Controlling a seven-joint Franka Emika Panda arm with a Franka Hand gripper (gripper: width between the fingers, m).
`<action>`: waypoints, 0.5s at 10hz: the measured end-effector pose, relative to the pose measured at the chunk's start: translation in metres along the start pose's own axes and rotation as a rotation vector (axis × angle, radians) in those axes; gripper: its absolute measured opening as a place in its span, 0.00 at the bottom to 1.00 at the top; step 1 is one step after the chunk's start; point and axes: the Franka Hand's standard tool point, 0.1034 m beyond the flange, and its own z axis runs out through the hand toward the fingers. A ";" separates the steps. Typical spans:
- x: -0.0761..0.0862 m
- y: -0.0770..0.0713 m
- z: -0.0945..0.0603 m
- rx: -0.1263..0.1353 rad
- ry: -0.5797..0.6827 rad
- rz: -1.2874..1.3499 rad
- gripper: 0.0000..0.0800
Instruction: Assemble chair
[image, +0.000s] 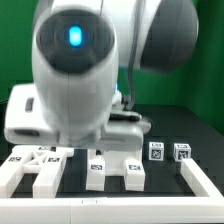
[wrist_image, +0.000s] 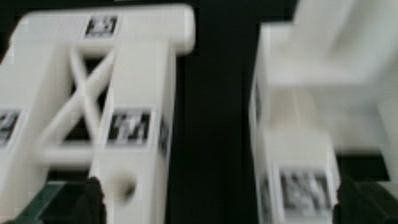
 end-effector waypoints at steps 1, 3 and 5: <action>0.005 0.002 -0.022 0.002 0.178 -0.017 0.81; 0.001 0.011 -0.036 0.009 0.303 -0.041 0.81; -0.007 0.031 -0.045 0.010 0.486 -0.058 0.81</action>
Offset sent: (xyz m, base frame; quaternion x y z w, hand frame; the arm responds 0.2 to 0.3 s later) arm 0.0007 -0.0184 0.0290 0.0300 0.1707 -0.0170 0.9847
